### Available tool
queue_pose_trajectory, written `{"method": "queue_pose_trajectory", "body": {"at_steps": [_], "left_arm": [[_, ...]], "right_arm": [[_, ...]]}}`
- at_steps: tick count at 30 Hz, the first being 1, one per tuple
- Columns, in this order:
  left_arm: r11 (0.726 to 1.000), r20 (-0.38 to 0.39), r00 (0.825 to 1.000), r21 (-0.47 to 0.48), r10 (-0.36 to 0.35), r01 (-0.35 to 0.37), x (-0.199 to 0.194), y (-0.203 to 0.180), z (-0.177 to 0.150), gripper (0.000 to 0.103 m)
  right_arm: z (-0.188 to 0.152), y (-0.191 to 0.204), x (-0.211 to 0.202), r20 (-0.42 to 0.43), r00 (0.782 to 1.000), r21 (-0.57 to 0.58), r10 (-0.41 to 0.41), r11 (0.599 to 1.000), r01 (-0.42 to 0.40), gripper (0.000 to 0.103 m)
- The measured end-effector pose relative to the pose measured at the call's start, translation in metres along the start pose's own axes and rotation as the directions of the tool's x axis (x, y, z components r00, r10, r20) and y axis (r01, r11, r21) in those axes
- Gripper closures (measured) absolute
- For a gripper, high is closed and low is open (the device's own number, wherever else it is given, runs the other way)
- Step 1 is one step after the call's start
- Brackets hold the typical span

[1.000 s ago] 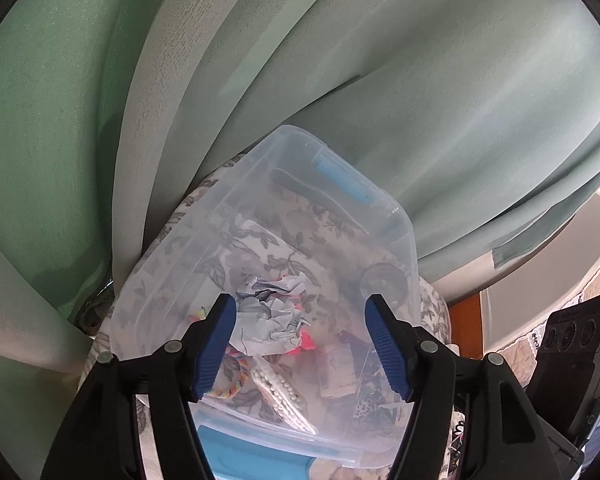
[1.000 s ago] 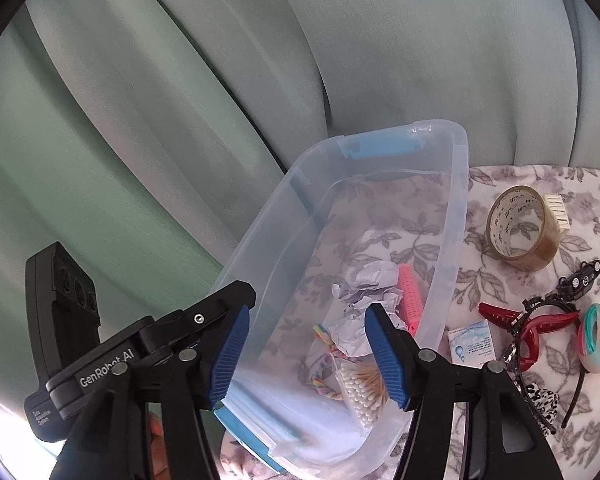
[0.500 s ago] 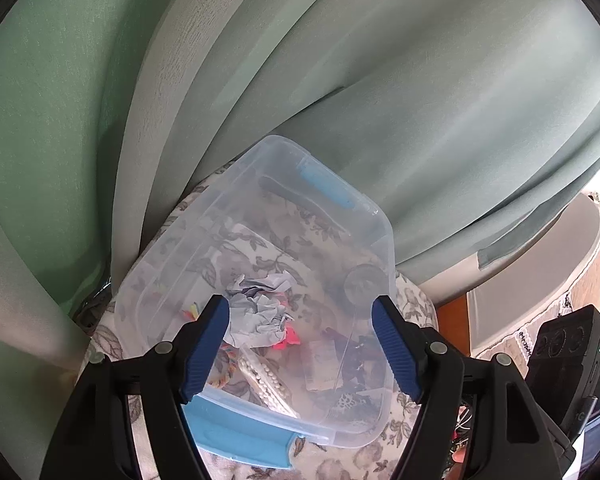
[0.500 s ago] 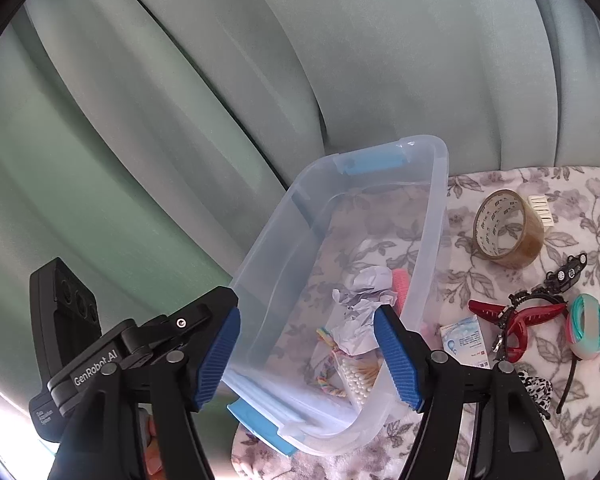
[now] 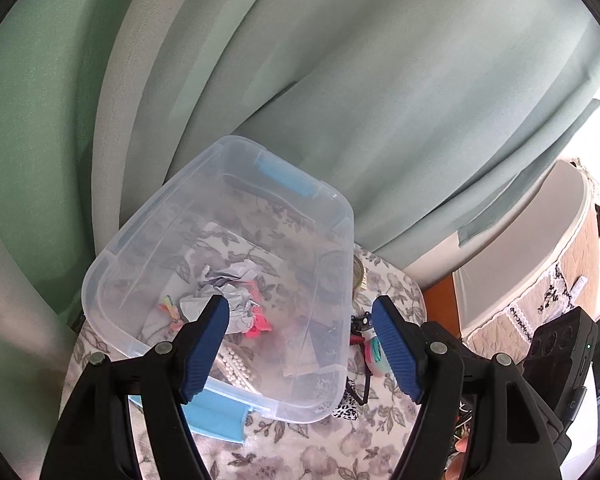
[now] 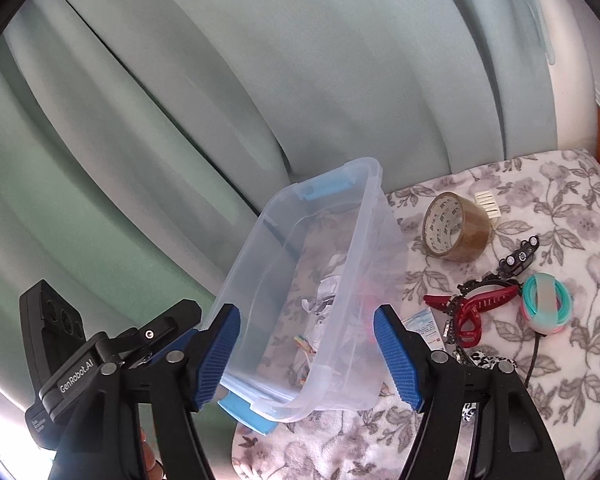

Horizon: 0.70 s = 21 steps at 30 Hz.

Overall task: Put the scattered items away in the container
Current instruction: 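Open the left tool to drop the hair tie while the right tool releases the bead bag, then move both tools back from the box toward the remaining items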

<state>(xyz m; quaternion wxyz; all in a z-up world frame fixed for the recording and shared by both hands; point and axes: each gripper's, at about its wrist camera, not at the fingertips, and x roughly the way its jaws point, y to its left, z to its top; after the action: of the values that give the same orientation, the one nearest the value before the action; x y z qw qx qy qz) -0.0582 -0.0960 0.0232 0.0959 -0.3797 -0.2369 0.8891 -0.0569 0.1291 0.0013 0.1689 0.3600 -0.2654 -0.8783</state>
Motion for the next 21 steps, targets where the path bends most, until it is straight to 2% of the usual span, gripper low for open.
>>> {"method": "queue_pose_trajectory", "body": {"at_steps": [13,21], "left_arm": [[0.989,-0.064,0.998,0.148,-0.009,0.018,0.013,-0.070,-0.034,0.028],[0.973,-0.108,0.994,0.229,0.032,-0.006,0.028,-0.104,-0.057,0.028]], "right_arm": [[-0.003,-0.060,-0.067,0.104,0.993,0.123,-0.049,0.992,0.036,0.030],[-0.005,-0.107,-0.101,0.138,0.978,0.192,-0.154,0.973,0.126,0.030]]}}
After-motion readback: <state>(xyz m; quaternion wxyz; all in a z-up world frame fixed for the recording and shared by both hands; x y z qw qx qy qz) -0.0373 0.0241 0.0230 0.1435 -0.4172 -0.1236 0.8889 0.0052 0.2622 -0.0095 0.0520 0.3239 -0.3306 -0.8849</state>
